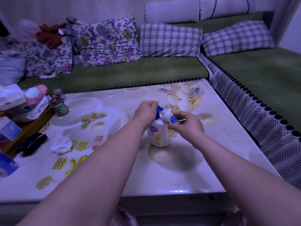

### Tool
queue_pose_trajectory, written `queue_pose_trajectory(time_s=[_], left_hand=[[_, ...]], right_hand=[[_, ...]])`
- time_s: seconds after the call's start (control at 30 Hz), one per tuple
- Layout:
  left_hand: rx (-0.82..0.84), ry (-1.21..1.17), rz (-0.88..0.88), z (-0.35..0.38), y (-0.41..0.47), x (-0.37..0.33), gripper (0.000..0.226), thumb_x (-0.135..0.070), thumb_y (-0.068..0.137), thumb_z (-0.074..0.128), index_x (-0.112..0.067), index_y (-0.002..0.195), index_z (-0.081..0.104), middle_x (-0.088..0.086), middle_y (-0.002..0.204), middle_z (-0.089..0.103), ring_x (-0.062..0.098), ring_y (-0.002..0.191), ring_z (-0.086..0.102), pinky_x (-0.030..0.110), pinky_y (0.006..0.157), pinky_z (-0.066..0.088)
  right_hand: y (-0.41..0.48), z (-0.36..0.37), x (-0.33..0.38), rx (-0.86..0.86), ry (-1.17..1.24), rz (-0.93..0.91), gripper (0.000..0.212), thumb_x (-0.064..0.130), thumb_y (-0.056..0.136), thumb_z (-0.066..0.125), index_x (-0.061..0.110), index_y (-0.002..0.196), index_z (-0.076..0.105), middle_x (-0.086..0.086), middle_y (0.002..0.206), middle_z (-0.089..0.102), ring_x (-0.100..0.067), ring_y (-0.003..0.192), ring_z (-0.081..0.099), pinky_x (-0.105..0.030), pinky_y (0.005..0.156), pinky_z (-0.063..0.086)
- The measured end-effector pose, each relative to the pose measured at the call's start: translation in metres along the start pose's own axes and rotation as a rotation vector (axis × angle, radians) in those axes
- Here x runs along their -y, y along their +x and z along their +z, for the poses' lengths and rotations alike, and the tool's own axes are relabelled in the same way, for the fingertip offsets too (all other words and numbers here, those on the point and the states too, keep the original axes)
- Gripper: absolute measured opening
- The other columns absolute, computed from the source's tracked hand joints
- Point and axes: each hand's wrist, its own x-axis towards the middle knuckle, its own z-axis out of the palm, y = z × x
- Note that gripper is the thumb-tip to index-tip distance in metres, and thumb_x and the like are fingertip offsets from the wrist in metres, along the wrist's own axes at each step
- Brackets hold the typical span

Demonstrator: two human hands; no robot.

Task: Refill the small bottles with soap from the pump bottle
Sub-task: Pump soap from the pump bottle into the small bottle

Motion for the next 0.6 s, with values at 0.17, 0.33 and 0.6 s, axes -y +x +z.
queue_pose_trajectory(time_s=[0.17,0.33,0.6], left_hand=[[-0.013,0.027,-0.039,0.0013,0.0028,0.0020,0.031,-0.046,0.080,0.038,-0.040,0.086,0.068,-0.005,0.114,0.064,0.029,0.114,0.051,0.047,0.099,0.042],[-0.075,-0.006,-0.032,0.0019,-0.0019,0.0007,0.028,-0.033,0.095,0.038,-0.030,0.074,0.056,0.004,0.106,0.065,0.031,0.105,0.056,0.047,0.094,0.046],[-0.133,0.014,-0.001,0.0012,-0.0015,-0.0030,0.032,-0.030,0.096,0.037,-0.030,0.065,0.045,0.001,0.092,0.058,0.026,0.095,0.057,0.040,0.089,0.047]], right_hand=[[0.0008,-0.0009,-0.0016,0.012,0.016,-0.003,0.032,0.026,0.068,0.082,0.040,0.092,0.066,0.019,0.087,0.069,-0.009,0.081,0.068,-0.042,0.084,0.056],[-0.0002,0.0016,-0.0027,0.013,0.047,-0.023,0.034,0.023,0.070,0.081,0.039,0.094,0.065,0.017,0.087,0.068,-0.012,0.085,0.067,-0.044,0.085,0.055],[-0.0028,0.0013,-0.0004,0.024,0.090,-0.021,0.038,0.019,0.075,0.081,0.031,0.108,0.065,0.015,0.090,0.065,-0.013,0.091,0.066,-0.042,0.090,0.054]])
